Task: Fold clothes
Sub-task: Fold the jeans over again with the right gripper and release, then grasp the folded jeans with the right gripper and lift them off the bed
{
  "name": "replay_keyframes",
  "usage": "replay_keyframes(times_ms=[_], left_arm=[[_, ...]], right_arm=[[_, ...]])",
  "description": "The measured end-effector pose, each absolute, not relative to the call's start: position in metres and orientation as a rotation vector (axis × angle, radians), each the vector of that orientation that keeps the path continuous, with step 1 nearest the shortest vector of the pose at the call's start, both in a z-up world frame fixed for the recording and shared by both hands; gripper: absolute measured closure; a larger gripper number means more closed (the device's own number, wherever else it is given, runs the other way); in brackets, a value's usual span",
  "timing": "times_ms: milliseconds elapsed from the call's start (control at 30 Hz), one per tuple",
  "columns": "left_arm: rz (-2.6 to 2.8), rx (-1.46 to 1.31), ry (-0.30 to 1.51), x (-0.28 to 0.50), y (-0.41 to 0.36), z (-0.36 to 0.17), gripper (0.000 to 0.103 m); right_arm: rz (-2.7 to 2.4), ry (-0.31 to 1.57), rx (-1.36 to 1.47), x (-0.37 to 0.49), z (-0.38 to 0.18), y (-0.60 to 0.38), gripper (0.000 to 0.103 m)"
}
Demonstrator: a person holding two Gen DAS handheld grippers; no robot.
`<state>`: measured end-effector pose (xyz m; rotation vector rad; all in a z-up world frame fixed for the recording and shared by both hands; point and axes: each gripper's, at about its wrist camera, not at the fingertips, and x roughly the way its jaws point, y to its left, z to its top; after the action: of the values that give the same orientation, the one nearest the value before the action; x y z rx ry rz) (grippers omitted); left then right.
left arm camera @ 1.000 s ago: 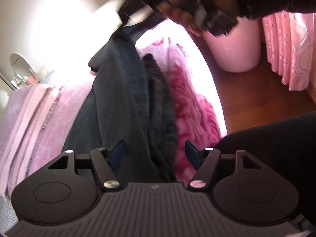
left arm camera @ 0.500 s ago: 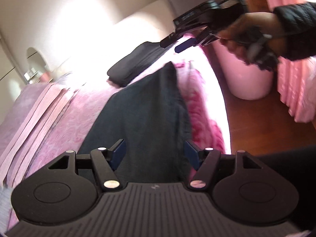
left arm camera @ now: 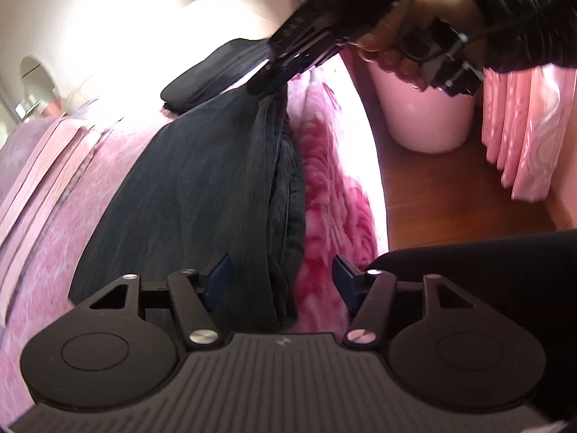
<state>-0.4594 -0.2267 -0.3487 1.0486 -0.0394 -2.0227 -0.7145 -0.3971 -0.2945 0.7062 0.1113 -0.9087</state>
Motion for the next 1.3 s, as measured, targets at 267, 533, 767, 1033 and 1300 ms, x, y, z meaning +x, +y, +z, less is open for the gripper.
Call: replay_keyframes(times_ms=[267, 533, 767, 1033, 1300], left_arm=[[-1.958, 1.039, -0.002, -0.432, -0.213, -0.342, 0.048], [-1.903, 0.985, -0.061, -0.424, -0.221, -0.327, 0.048], [-1.937, 1.026, -0.224, -0.473, -0.227, -0.342, 0.038], [-1.93, 1.057, -0.213, -0.478, -0.244, -0.358, 0.038], [-1.922, 1.043, -0.199, -0.473, -0.242, -0.361, 0.038]], right_arm=[[-0.6, 0.201, 0.615, -0.624, -0.282, -0.356, 0.073], [-0.621, 0.259, 0.744, -0.632, -0.315, -0.357, 0.073], [-0.805, 0.468, 0.212, -0.654, -0.265, -0.345, 0.021], [-0.66, 1.053, -0.696, -0.619, -0.315, -0.35, 0.021], [-0.469, 1.176, -0.998, -0.595, -0.367, -0.385, 0.021]])
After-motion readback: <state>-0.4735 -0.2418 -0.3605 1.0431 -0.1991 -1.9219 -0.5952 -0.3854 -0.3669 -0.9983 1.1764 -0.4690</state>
